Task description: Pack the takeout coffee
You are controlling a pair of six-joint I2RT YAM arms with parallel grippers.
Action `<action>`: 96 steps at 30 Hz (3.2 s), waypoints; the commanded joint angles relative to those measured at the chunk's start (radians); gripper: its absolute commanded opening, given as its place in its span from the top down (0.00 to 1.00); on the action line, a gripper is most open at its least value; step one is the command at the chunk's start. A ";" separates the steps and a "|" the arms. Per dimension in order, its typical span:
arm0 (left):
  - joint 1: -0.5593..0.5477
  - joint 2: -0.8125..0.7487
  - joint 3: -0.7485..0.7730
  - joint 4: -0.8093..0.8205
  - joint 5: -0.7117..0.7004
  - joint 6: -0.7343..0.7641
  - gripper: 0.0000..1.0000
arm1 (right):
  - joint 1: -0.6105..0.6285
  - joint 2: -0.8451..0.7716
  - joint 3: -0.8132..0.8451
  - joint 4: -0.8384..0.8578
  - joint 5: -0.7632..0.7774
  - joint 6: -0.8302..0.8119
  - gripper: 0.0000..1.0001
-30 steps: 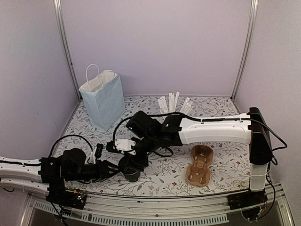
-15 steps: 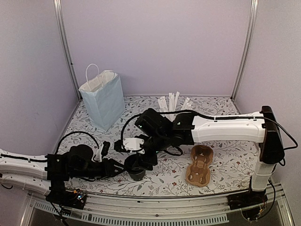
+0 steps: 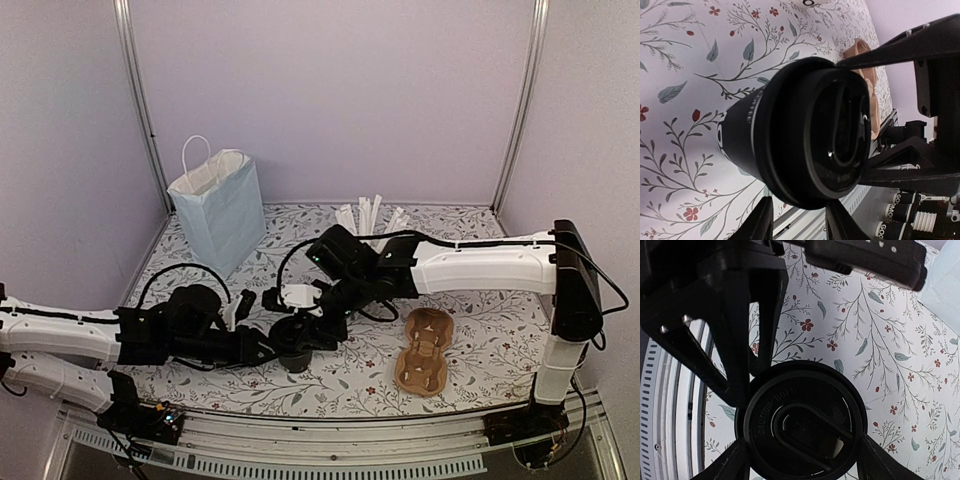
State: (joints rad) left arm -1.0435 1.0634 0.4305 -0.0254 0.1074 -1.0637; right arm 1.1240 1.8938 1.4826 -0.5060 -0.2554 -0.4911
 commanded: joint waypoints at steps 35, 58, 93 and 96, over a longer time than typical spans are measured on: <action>-0.042 0.032 0.229 -0.303 -0.188 0.146 0.34 | -0.041 -0.069 -0.053 0.025 -0.111 0.057 0.29; -0.032 0.064 0.172 -0.197 -0.152 0.154 0.33 | -0.040 -0.137 -0.024 0.001 -0.116 0.050 0.10; -0.019 0.244 0.318 0.049 0.014 0.349 0.29 | -0.169 -0.238 -0.331 -0.050 -0.380 -0.002 0.18; -0.021 0.238 0.326 0.061 0.027 0.354 0.27 | -0.190 -0.256 -0.337 -0.051 -0.364 0.017 0.17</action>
State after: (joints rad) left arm -1.0622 1.3293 0.7555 -0.0593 0.0883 -0.7471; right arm 0.9508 1.6417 1.1576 -0.5457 -0.6056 -0.4931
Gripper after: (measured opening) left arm 0.722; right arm 0.829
